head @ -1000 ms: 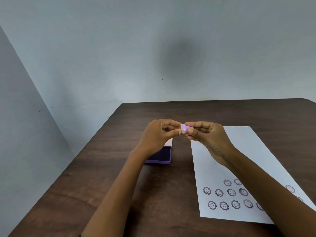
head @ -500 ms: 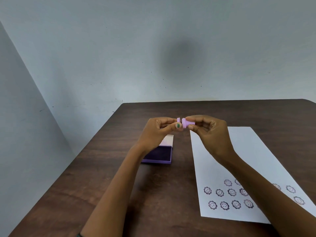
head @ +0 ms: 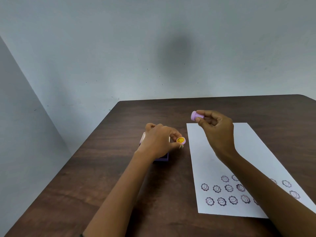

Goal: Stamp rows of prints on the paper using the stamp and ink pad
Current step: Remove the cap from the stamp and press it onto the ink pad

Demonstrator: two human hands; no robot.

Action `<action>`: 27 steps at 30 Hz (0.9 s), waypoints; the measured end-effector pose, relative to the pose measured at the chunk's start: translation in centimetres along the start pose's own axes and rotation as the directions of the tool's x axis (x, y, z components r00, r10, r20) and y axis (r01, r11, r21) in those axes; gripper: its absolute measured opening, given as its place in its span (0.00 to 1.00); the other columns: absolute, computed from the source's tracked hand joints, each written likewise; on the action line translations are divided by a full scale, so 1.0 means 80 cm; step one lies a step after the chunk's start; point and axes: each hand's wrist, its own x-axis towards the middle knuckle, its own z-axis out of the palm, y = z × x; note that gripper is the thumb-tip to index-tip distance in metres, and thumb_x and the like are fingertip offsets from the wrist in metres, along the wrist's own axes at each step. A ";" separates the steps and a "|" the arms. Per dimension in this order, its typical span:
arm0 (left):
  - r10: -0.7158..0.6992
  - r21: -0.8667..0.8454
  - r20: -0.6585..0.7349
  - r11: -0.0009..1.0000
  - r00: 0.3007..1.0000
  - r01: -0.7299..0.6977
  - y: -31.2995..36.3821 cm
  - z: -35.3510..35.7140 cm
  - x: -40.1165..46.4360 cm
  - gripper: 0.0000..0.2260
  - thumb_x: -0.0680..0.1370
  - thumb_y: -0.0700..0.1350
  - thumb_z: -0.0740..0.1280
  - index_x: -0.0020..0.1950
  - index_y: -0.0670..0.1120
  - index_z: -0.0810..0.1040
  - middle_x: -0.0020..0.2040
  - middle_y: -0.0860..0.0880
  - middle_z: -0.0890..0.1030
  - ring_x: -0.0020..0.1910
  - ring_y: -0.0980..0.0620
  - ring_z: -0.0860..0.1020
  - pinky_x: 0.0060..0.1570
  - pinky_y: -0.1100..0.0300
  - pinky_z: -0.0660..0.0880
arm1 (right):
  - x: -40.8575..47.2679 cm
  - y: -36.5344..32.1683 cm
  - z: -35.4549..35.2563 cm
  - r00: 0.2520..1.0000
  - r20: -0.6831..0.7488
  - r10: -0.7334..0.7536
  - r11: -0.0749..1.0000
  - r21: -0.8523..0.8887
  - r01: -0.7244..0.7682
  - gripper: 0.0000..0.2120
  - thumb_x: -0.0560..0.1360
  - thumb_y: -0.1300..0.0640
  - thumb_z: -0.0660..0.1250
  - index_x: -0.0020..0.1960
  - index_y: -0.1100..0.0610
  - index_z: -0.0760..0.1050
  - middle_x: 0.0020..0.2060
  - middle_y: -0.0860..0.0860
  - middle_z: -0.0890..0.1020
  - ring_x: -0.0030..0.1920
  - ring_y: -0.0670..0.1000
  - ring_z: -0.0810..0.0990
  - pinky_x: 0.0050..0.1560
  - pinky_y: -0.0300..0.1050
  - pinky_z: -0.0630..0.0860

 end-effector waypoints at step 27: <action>-0.256 -0.365 0.467 0.816 0.846 0.448 -0.123 -0.071 -0.067 0.23 0.65 0.53 0.77 0.58 0.61 0.75 0.62 0.59 0.71 0.65 0.57 0.65 0.60 0.61 0.62 | -0.026 -0.018 0.028 0.957 0.286 0.041 0.998 0.043 -0.055 0.12 0.68 0.56 0.73 0.51 0.56 0.80 0.41 0.48 0.82 0.40 0.42 0.81 0.39 0.26 0.76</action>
